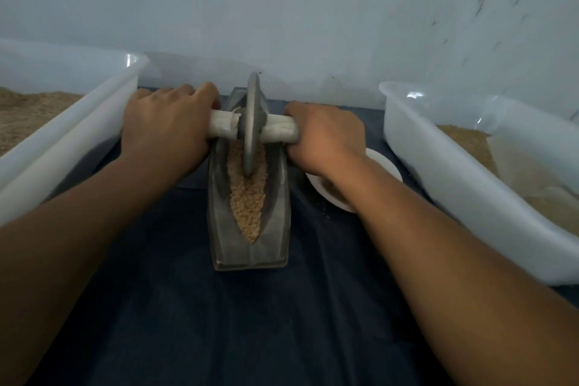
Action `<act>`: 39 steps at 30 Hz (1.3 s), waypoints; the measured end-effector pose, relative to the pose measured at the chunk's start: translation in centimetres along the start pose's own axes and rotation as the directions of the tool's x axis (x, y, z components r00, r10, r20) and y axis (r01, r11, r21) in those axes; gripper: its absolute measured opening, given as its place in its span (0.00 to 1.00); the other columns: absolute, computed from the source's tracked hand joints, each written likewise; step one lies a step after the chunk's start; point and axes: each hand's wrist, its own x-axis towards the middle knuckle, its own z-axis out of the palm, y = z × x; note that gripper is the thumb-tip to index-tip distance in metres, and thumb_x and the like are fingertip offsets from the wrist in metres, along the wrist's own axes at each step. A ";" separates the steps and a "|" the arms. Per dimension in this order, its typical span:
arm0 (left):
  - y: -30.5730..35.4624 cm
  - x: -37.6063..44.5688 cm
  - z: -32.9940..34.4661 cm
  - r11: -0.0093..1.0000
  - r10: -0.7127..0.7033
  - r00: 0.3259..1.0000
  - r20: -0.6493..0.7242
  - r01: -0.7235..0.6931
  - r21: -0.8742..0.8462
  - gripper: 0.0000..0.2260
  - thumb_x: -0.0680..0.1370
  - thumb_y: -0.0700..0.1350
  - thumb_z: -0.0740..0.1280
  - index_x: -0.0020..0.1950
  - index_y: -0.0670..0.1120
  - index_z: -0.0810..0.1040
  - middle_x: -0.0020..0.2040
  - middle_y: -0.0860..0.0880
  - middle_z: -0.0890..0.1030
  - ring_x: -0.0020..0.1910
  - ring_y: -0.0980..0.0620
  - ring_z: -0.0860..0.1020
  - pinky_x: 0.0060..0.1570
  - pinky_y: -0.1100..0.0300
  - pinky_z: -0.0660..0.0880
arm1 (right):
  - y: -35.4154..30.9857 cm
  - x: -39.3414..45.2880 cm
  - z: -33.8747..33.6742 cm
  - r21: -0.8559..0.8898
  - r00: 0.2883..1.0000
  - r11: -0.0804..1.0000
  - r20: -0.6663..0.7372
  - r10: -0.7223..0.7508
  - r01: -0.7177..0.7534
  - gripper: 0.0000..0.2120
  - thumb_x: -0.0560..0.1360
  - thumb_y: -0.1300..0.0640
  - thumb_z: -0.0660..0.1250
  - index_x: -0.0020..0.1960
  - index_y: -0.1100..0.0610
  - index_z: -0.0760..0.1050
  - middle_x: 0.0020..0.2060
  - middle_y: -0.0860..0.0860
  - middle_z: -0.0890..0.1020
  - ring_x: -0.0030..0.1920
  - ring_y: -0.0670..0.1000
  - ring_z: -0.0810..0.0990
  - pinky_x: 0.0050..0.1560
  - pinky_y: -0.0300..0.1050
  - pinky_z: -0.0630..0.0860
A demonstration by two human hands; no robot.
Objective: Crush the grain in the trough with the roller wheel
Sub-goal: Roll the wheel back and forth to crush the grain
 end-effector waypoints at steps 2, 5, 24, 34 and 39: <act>0.0 0.4 0.3 1.000 -0.008 1.000 0.000 0.008 0.010 0.11 0.74 0.48 0.72 0.53 0.49 0.75 0.42 0.44 0.80 0.39 0.40 0.79 0.43 0.49 0.70 | 0.2 0.8 0.0 0.002 0.998 1.000 0.055 0.023 -0.023 0.06 0.71 0.48 0.66 0.47 0.43 0.73 0.35 0.43 0.72 0.37 0.51 0.72 0.32 0.44 0.61; -0.1 0.7 0.6 1.000 -0.010 1.000 -0.014 0.010 0.011 0.11 0.73 0.48 0.73 0.52 0.48 0.76 0.41 0.44 0.80 0.37 0.40 0.79 0.42 0.49 0.69 | 0.3 1.9 -0.1 0.018 0.992 0.999 0.122 0.025 -0.027 0.07 0.69 0.49 0.66 0.47 0.43 0.74 0.35 0.43 0.73 0.36 0.51 0.72 0.31 0.42 0.61; 1.2 -1.6 -2.3 0.996 -0.036 0.994 0.099 0.027 0.089 0.17 0.74 0.48 0.70 0.60 0.52 0.70 0.50 0.48 0.80 0.48 0.44 0.78 0.51 0.48 0.71 | 0.1 -1.8 0.3 -0.018 0.999 1.000 -0.046 0.002 -0.003 0.07 0.72 0.48 0.65 0.49 0.46 0.70 0.36 0.45 0.76 0.36 0.54 0.71 0.37 0.48 0.59; 1.9 -3.5 -4.9 0.992 -0.030 0.986 0.163 0.010 0.126 0.17 0.72 0.46 0.70 0.57 0.52 0.68 0.50 0.48 0.76 0.49 0.45 0.76 0.50 0.50 0.68 | -0.7 -5.6 -2.0 -0.042 0.995 0.997 -0.071 -0.070 0.067 0.14 0.73 0.49 0.66 0.58 0.49 0.72 0.44 0.47 0.80 0.44 0.57 0.80 0.39 0.49 0.64; 2.3 -3.3 -6.9 0.984 0.019 0.962 0.271 -0.066 0.166 0.19 0.73 0.46 0.70 0.58 0.52 0.65 0.51 0.47 0.75 0.50 0.45 0.75 0.50 0.50 0.67 | -0.7 -6.7 -3.5 -0.079 0.998 0.995 -0.012 -0.063 0.061 0.16 0.73 0.50 0.68 0.57 0.52 0.67 0.39 0.48 0.78 0.34 0.57 0.72 0.31 0.47 0.63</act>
